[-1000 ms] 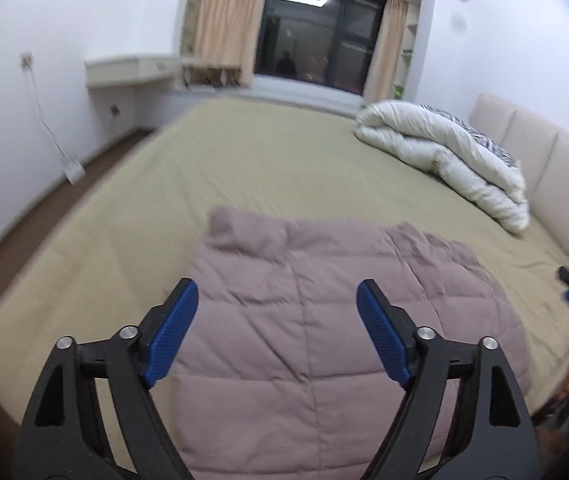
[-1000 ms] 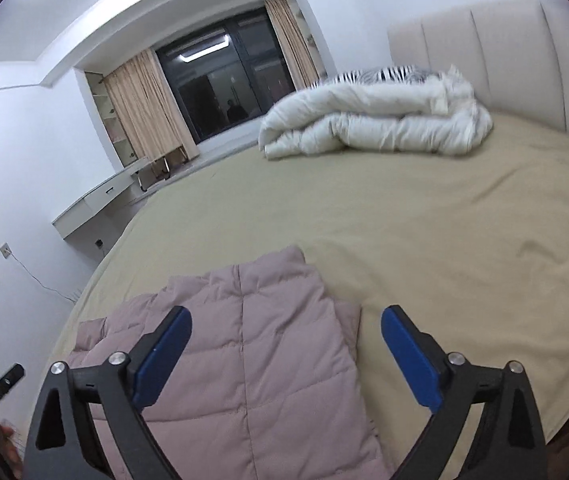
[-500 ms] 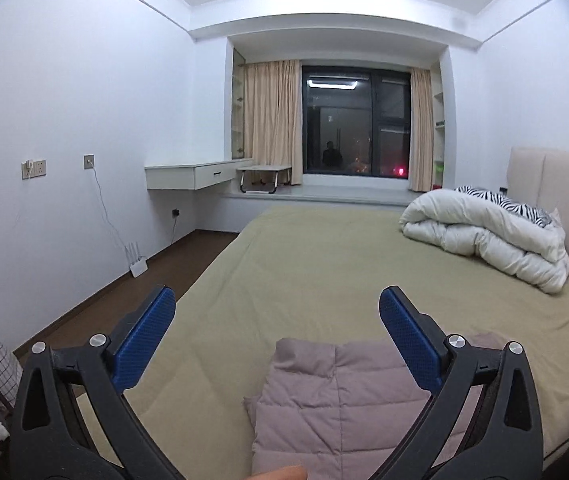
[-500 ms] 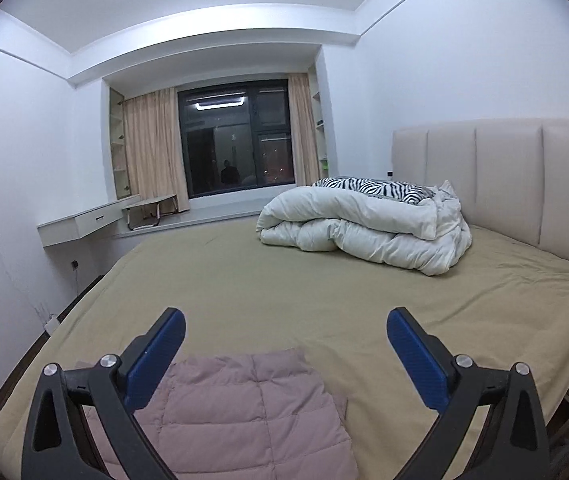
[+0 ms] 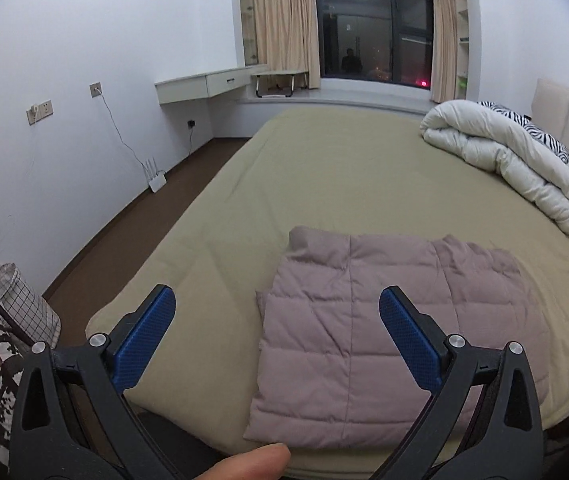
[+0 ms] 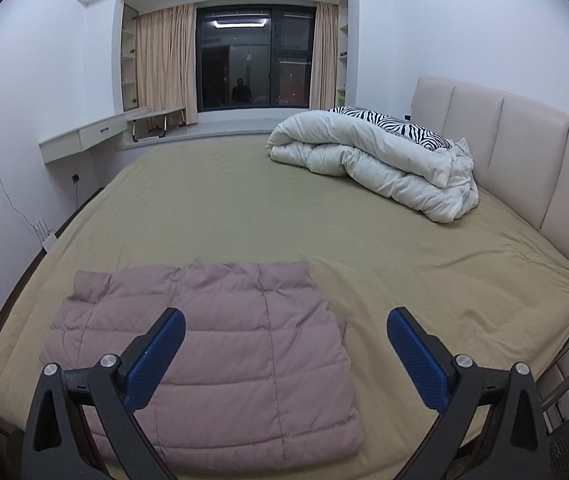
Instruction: Fold large clothes
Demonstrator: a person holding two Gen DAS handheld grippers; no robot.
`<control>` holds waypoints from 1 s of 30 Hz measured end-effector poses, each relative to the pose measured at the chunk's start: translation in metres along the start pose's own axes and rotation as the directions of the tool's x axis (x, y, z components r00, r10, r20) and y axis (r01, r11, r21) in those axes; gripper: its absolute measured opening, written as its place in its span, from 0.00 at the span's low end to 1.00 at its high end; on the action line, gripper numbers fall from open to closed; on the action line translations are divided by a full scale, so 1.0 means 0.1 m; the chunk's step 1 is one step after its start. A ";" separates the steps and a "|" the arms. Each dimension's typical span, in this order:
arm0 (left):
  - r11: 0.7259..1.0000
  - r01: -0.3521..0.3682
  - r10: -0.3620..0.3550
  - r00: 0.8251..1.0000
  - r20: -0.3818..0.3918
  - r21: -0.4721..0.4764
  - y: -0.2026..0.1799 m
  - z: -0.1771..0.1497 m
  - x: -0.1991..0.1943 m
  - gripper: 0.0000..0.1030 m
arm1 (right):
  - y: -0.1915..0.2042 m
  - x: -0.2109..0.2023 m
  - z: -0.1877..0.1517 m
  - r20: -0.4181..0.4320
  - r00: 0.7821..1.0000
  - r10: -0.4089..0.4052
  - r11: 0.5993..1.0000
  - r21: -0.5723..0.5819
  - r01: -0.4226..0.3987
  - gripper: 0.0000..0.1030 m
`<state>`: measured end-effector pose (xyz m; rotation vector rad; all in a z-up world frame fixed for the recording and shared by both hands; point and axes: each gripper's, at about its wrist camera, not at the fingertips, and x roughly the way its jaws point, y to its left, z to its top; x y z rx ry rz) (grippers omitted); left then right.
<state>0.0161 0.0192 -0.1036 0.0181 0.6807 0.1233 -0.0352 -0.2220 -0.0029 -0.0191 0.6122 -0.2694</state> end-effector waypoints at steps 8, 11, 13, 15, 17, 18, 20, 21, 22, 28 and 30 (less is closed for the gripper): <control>0.995 0.083 -0.076 0.990 -0.117 0.059 -0.26 -0.27 0.10 1.00 | 0.13 -0.02 -0.23 -0.157 0.987 0.029 0.999 -0.009 -0.030 1.00; 0.992 0.110 -0.102 0.985 -0.140 0.054 -0.27 -0.29 0.21 1.00 | 0.18 0.00 -0.29 -0.200 0.979 0.047 0.999 -0.016 -0.051 1.00; 0.992 0.111 -0.102 0.985 -0.139 0.060 -0.28 -0.30 0.22 1.00 | 0.20 0.02 -0.32 -0.224 0.973 0.057 0.998 -0.009 -0.061 1.00; 0.992 0.108 -0.098 0.985 -0.139 0.066 -0.30 -0.31 0.24 1.00 | 0.22 0.02 -0.32 -0.232 0.970 0.070 0.997 -0.004 -0.073 1.00; 0.992 0.109 -0.098 0.984 -0.152 0.067 -0.30 -0.32 0.26 1.00 | 0.24 0.02 -0.33 -0.236 0.969 0.067 0.997 -0.014 -0.072 1.00; 0.992 0.109 -0.097 0.982 -0.159 0.067 -0.31 -0.33 0.29 1.00 | 0.25 0.03 -0.33 -0.242 0.968 0.066 0.997 -0.020 -0.073 1.00; 0.992 0.109 -0.096 0.981 -0.169 0.071 -0.33 -0.35 0.32 1.00 | 0.27 0.05 -0.34 -0.258 0.964 0.062 0.997 -0.028 -0.072 1.00; 0.991 0.110 -0.096 0.980 -0.174 0.073 -0.34 -0.37 0.34 1.00 | 0.28 0.05 -0.35 -0.262 0.963 0.063 0.997 -0.030 -0.073 1.00; 0.991 0.110 -0.096 0.980 -0.176 0.075 -0.34 -0.37 0.35 1.00 | 0.29 0.06 -0.36 -0.265 0.962 0.064 0.997 -0.031 -0.075 1.00; 0.990 0.117 -0.101 0.975 -0.196 0.074 -0.38 -0.40 0.42 1.00 | 0.31 0.08 -0.38 -0.273 0.960 0.060 0.996 -0.044 -0.075 1.00; 0.990 0.118 -0.102 0.974 -0.201 0.071 -0.38 -0.40 0.44 1.00 | 0.32 0.08 -0.39 -0.273 0.960 0.056 0.996 -0.050 -0.073 1.00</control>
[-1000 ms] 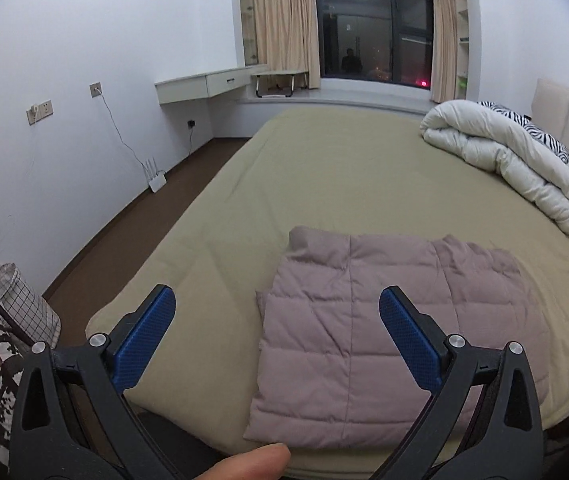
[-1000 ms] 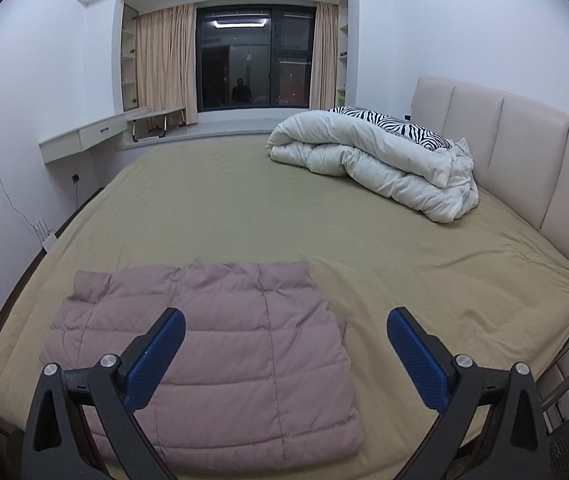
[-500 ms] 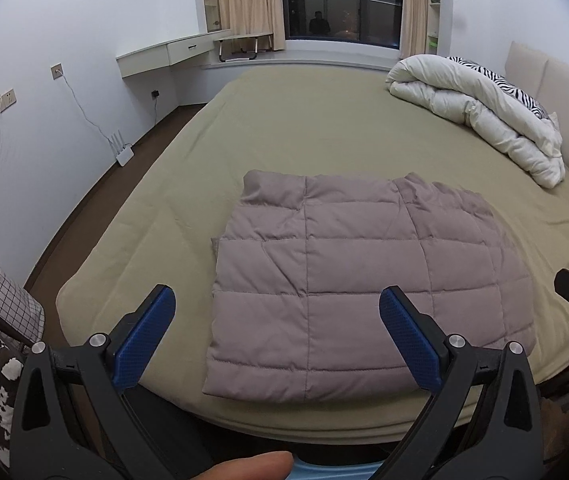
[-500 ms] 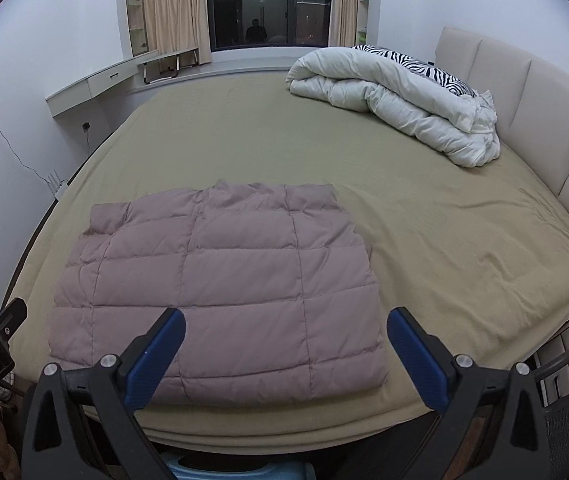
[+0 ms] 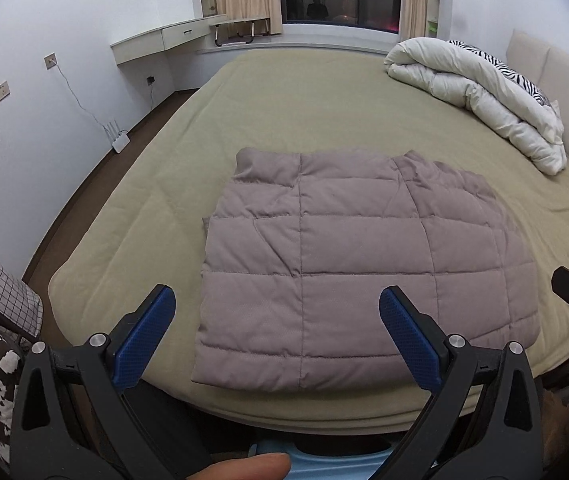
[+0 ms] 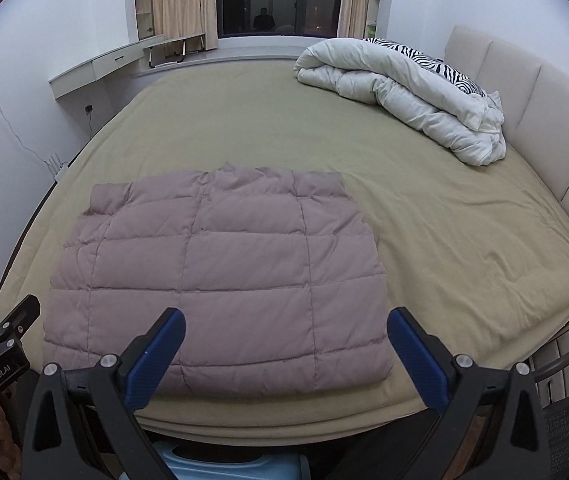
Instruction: Fold large clothes
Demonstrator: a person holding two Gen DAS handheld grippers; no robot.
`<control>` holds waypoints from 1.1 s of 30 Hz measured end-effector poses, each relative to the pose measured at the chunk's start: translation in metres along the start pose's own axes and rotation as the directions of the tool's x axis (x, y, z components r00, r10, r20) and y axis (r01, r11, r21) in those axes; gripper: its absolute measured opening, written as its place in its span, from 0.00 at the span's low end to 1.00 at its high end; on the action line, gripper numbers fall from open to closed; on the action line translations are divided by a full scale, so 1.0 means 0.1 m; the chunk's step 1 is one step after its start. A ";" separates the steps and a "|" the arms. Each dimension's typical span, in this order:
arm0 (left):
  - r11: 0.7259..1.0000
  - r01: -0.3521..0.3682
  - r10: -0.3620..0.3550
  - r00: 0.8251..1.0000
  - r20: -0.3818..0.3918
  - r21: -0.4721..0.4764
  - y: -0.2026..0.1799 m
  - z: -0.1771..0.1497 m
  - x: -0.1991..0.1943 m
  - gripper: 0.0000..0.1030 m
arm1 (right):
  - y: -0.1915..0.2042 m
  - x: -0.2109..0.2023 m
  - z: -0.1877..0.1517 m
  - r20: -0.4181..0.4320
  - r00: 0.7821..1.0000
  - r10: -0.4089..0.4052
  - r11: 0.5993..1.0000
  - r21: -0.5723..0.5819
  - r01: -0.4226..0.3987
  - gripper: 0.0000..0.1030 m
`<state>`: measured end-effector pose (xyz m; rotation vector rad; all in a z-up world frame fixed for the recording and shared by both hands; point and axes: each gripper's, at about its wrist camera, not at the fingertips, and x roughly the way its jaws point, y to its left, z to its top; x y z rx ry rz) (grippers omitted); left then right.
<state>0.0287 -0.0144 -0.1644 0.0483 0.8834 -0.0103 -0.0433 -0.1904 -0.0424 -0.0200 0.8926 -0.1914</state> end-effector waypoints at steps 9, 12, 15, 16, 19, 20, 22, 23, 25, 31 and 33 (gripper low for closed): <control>1.000 -0.004 0.004 1.000 -0.001 0.007 -0.02 0.01 0.03 1.00 | 0.02 0.02 -0.01 -0.007 1.000 0.007 1.000 -0.005 -0.007 1.00; 1.000 -0.003 0.004 1.000 -0.001 0.010 -0.03 0.00 0.04 1.00 | 0.02 0.01 -0.02 -0.007 1.000 0.010 1.000 -0.005 -0.011 1.00; 1.000 -0.003 0.003 1.000 -0.002 0.010 -0.03 0.00 0.04 1.00 | 0.02 0.03 -0.02 -0.010 1.000 0.014 1.000 -0.007 -0.014 1.00; 1.000 -0.003 0.003 1.000 -0.002 0.010 -0.04 0.00 0.04 1.00 | 0.02 0.03 -0.02 -0.011 1.000 0.013 1.000 -0.007 -0.013 1.00; 1.000 -0.004 0.004 1.000 0.000 0.010 -0.04 0.00 0.04 1.00 | 0.02 0.03 -0.02 -0.014 1.000 0.014 1.000 -0.008 -0.015 1.00; 1.000 -0.004 0.004 1.000 -0.002 0.009 -0.04 0.00 0.04 1.00 | 0.02 0.03 -0.02 -0.013 1.000 0.014 1.000 -0.008 -0.015 1.00; 1.000 -0.005 0.005 1.000 -0.001 0.009 -0.05 -0.01 0.04 1.00 | 0.03 0.04 -0.02 -0.015 1.000 0.013 1.000 -0.009 -0.014 1.00; 1.000 -0.005 0.005 1.000 -0.001 0.009 -0.05 -0.01 0.04 1.00 | 0.03 0.04 -0.02 -0.016 1.000 0.014 1.000 -0.010 -0.014 1.00; 1.000 -0.005 0.005 1.000 -0.001 0.009 -0.05 -0.01 0.04 1.00 | 0.03 0.05 -0.03 -0.019 1.000 0.015 1.000 -0.011 -0.016 1.00; 1.000 -0.005 0.005 1.000 -0.002 0.011 -0.06 -0.01 0.05 1.00 | 0.03 0.06 -0.03 -0.021 1.000 0.014 1.000 -0.010 -0.014 1.00; 1.000 -0.004 0.004 1.000 -0.001 0.014 -0.06 -0.01 0.05 1.00 | 0.03 0.07 -0.03 -0.023 1.000 0.015 1.000 -0.009 -0.015 1.00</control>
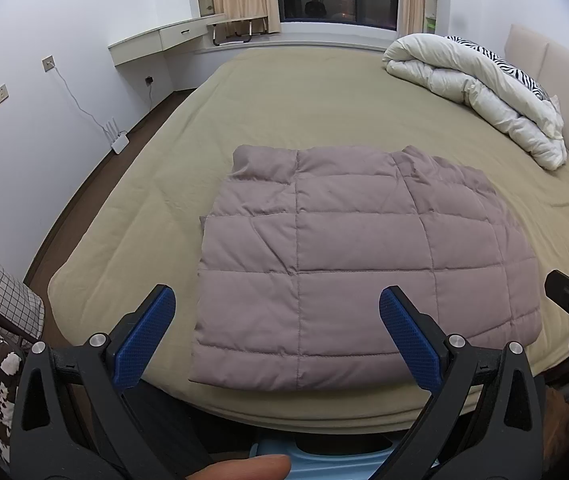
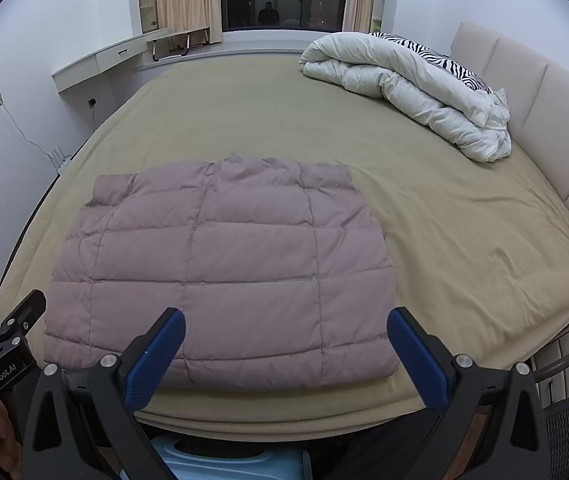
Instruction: Fold large clothes
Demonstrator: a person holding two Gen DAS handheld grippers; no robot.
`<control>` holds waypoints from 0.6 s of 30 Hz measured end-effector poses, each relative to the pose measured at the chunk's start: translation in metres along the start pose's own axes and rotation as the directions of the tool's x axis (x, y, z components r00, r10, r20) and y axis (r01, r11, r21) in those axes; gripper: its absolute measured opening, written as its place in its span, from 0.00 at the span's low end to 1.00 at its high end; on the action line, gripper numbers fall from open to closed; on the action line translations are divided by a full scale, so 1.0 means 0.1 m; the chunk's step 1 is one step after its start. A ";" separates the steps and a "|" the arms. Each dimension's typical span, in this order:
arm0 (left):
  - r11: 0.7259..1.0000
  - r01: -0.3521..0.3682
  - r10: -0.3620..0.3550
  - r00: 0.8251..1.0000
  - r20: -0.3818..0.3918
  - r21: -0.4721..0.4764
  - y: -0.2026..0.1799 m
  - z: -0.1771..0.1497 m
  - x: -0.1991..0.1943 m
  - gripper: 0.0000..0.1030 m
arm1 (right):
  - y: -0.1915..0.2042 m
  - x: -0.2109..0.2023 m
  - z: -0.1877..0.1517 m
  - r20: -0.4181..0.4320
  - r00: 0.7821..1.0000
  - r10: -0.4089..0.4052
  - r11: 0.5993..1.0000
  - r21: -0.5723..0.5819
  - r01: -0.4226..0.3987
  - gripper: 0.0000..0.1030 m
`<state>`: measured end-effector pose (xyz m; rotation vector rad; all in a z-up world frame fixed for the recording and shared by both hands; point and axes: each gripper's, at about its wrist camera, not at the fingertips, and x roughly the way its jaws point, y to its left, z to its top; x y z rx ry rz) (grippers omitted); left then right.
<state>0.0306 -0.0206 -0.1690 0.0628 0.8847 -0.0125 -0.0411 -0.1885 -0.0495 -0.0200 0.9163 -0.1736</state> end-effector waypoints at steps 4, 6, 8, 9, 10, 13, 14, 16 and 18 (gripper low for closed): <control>1.000 0.001 -0.001 1.000 0.000 0.006 -0.02 0.00 0.00 1.00 | 0.00 0.00 -0.01 0.000 1.000 0.001 1.000 0.000 -0.001 1.00; 1.000 0.002 -0.002 1.000 -0.001 0.008 -0.01 -0.01 0.01 1.00 | 0.01 0.00 -0.01 -0.001 1.000 0.000 1.000 -0.001 0.000 1.00; 1.000 0.002 -0.002 1.000 -0.002 0.010 -0.01 -0.01 0.02 1.00 | 0.01 0.01 -0.02 -0.004 1.000 0.001 1.000 0.001 -0.001 1.00; 1.000 0.001 -0.001 1.000 -0.002 0.011 -0.01 0.00 0.02 1.00 | 0.01 0.01 -0.02 -0.005 1.000 0.002 1.000 0.002 -0.002 1.00; 1.000 0.000 0.000 1.000 -0.002 0.010 0.00 0.00 0.02 1.00 | 0.02 0.01 -0.03 -0.005 1.000 0.001 1.000 0.002 -0.001 1.00; 1.000 0.000 0.000 1.000 -0.001 0.011 0.00 0.01 0.03 1.00 | 0.01 0.01 -0.03 -0.007 1.000 0.001 1.000 0.004 -0.001 1.00; 1.000 0.000 0.000 1.000 -0.001 0.011 0.01 0.01 0.03 1.00 | 0.01 0.01 -0.03 -0.007 1.000 0.000 1.000 0.004 0.000 1.00; 1.000 0.002 -0.002 1.000 -0.001 0.010 0.01 0.01 0.03 1.00 | 0.01 0.01 -0.03 -0.007 1.000 0.000 1.000 0.001 0.000 1.00; 1.000 0.001 -0.001 1.000 -0.002 0.013 0.01 0.01 0.03 1.00 | 0.01 0.01 -0.03 -0.007 1.000 0.000 1.000 0.002 0.000 1.00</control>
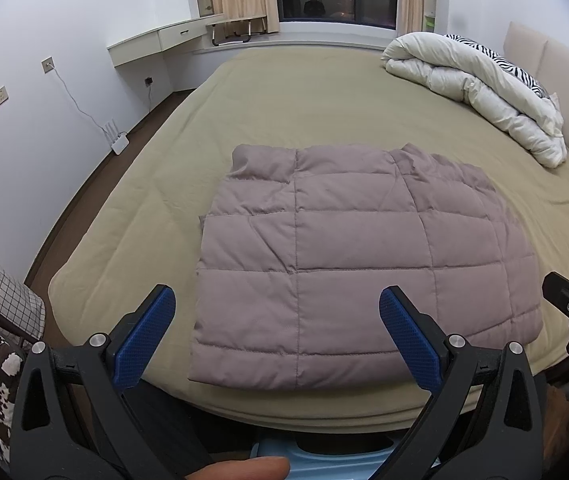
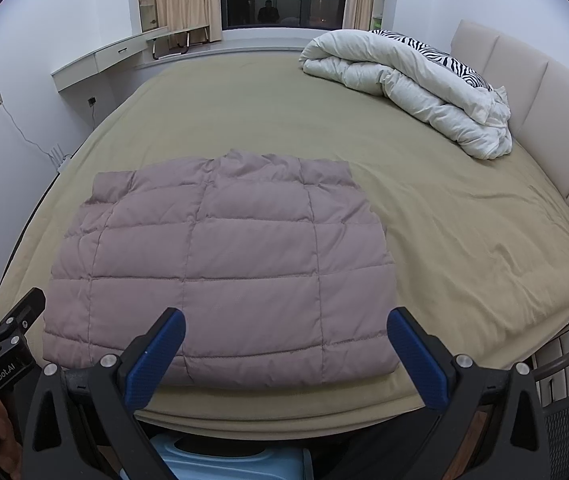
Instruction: Fold large clothes
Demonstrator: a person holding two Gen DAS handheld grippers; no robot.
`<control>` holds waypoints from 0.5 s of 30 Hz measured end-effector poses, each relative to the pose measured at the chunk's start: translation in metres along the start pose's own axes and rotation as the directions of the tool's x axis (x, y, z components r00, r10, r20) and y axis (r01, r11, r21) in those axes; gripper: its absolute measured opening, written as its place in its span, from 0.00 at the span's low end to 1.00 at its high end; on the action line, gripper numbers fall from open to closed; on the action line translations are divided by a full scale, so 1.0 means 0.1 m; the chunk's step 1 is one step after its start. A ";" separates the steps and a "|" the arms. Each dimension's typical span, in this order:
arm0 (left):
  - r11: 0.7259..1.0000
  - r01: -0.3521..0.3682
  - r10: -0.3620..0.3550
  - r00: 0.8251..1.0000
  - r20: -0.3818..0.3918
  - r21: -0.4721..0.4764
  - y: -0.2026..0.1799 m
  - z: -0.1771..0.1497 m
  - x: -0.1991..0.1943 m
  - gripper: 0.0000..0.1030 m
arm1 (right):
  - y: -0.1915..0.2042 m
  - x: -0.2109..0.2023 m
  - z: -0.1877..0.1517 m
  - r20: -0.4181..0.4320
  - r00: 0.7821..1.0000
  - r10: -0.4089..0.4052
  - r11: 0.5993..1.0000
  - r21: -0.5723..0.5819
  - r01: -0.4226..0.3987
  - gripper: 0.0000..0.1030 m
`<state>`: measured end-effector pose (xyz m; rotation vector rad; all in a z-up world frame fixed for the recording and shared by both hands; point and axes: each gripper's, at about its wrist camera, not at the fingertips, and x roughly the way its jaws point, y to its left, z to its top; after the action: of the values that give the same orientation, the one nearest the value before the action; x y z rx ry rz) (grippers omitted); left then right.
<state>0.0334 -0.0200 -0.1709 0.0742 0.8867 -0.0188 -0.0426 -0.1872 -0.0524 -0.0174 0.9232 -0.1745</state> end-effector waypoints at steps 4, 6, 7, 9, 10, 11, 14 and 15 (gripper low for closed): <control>1.000 0.001 -0.001 1.000 0.000 0.001 0.00 0.00 0.00 1.00 | 0.01 0.00 0.00 0.000 1.000 0.000 1.000 0.001 0.000 1.00; 1.000 0.001 -0.001 1.000 0.001 0.000 0.00 0.01 0.00 1.00 | 0.01 0.00 0.00 0.000 1.000 -0.001 1.000 0.001 0.001 1.00; 1.000 0.001 -0.001 1.000 0.000 0.000 0.00 0.00 0.00 1.00 | 0.01 0.00 0.00 0.000 1.000 -0.001 1.000 0.001 0.001 1.00; 1.000 0.000 0.000 1.000 0.000 0.000 0.00 0.00 0.00 1.00 | 0.01 0.00 0.00 -0.001 1.000 -0.001 1.000 0.002 0.001 1.00; 1.000 0.000 0.000 1.000 0.000 0.001 0.00 0.00 0.00 1.00 | 0.01 0.00 0.00 -0.001 1.000 0.000 1.000 0.002 0.000 1.00; 1.000 0.001 -0.001 1.000 0.000 0.001 0.00 0.00 -0.01 1.00 | 0.01 0.00 0.00 -0.002 1.000 0.001 1.000 0.001 -0.001 1.00; 1.000 0.000 0.000 1.000 0.000 0.001 0.00 0.00 -0.01 1.00 | 0.01 0.01 -0.01 -0.002 1.000 0.001 1.000 -0.001 -0.001 1.00; 1.000 0.001 -0.001 1.000 0.000 0.001 0.00 0.00 -0.01 1.00 | 0.01 0.01 -0.01 -0.002 1.000 0.002 1.000 -0.001 -0.002 1.00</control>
<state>0.0331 -0.0198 -0.1703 0.0742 0.8871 -0.0200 -0.0429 -0.1864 -0.0538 -0.0174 0.9248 -0.1726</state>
